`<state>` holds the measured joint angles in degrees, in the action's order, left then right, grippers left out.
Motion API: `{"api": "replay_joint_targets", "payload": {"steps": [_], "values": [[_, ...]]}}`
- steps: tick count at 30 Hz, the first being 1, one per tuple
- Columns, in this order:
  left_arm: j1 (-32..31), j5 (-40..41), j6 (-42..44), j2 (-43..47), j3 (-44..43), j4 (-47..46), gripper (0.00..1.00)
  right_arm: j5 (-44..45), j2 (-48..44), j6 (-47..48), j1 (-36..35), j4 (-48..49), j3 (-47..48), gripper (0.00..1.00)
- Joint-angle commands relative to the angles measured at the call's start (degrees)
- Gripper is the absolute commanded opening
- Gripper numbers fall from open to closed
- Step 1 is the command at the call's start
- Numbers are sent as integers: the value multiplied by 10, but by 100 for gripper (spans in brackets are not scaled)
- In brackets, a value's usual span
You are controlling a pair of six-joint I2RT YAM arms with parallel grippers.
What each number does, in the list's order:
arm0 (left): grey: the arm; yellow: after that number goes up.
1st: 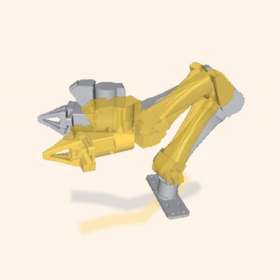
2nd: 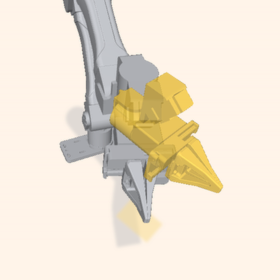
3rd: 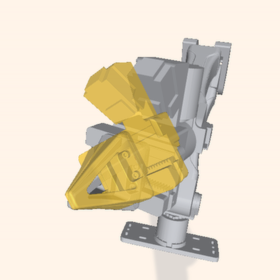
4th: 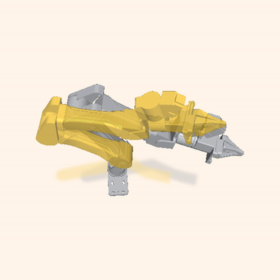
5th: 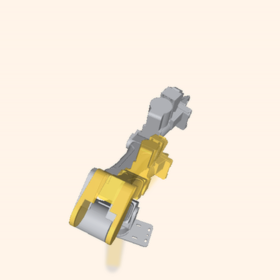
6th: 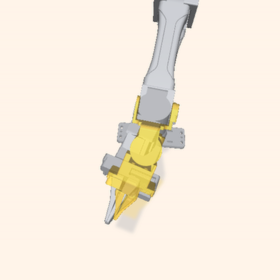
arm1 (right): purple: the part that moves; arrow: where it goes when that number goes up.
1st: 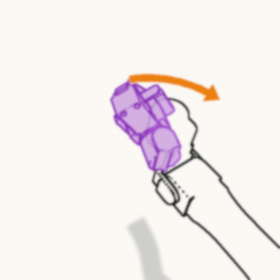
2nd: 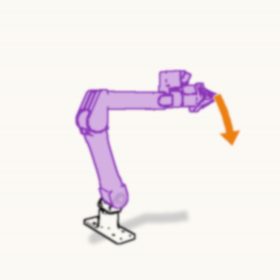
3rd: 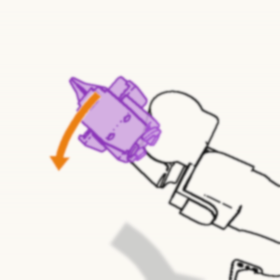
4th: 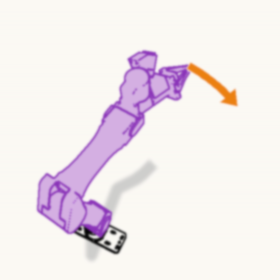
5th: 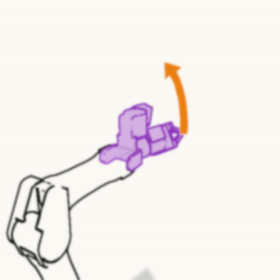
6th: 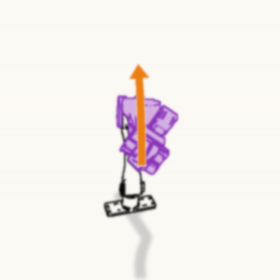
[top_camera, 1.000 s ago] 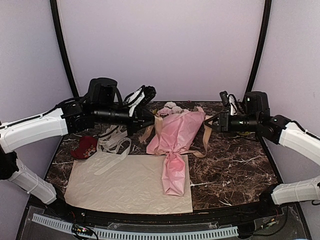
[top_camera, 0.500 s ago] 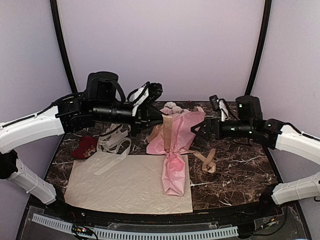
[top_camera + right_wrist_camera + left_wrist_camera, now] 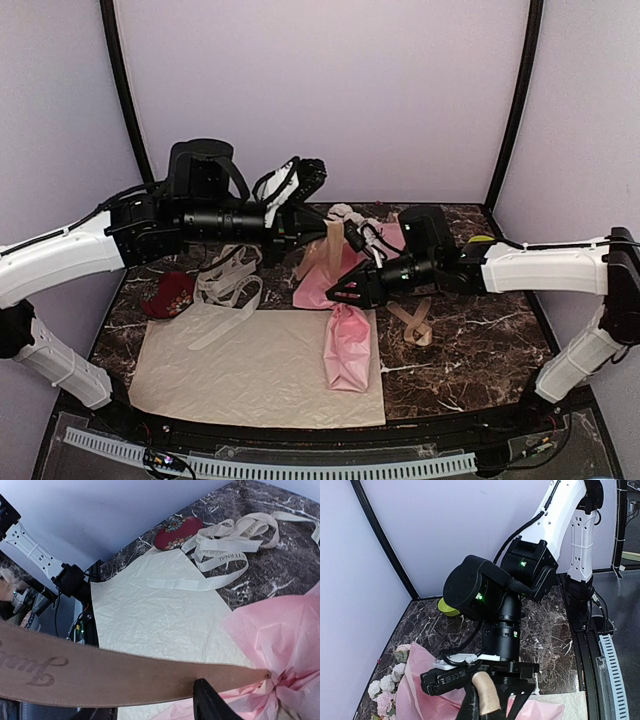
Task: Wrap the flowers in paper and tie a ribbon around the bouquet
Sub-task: Cross the half-tied ribbon over the folded bouquet.
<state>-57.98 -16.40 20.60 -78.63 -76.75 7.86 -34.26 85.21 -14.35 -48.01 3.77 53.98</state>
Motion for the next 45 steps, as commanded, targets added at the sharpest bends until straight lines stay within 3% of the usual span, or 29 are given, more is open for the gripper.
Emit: {"api": "replay_joint_targets", "payload": {"steps": [1, 5, 13, 19, 22, 24, 27, 29, 31, 33, 36, 39, 41, 45], "values": [[0, 25, 9, 5, -27, 2, 0, 8, 17, -1, -3, 45, 32, 32], [0, 72, -5, 1, -44, 23, 0, 27, 8, -14, 0, 66, 16, 0], [0, 91, -24, 9, -31, 36, 0, 121, -33, -43, 29, 93, -18, 0], [0, 68, 11, 19, 4, 54, 0, 134, -29, -28, 38, 88, -16, 0], [0, 68, 59, 53, 102, 36, 32, 141, -27, -31, 59, 98, -24, 0], [0, 20, 101, 58, 146, 78, 51, 141, -25, -25, 66, 101, -23, 0], [-1, -24, 141, 44, 194, 156, 65, 138, -15, 4, 66, 76, -3, 0], [-1, -8, 160, 37, 219, 173, 68, 134, -7, 24, 64, 52, 16, 0], [0, 29, 155, 38, 236, 140, 68, 131, -3, 43, 59, 38, 25, 0], [13, 50, 138, 49, 267, 11, 68, 129, -3, 59, 53, 29, 29, 0], [84, -34, 39, 38, 274, -145, 63, 121, -6, 77, 47, 25, 29, 0], [150, -149, -63, -17, 257, -274, 66, 97, -8, 87, 45, 32, 22, 0], [157, -190, -70, -54, 242, -321, 66, 74, -6, 95, 45, 26, 24, 0], [158, -250, -49, -113, 193, -321, 66, 59, -8, 110, 45, 6, 26, 0]]}}
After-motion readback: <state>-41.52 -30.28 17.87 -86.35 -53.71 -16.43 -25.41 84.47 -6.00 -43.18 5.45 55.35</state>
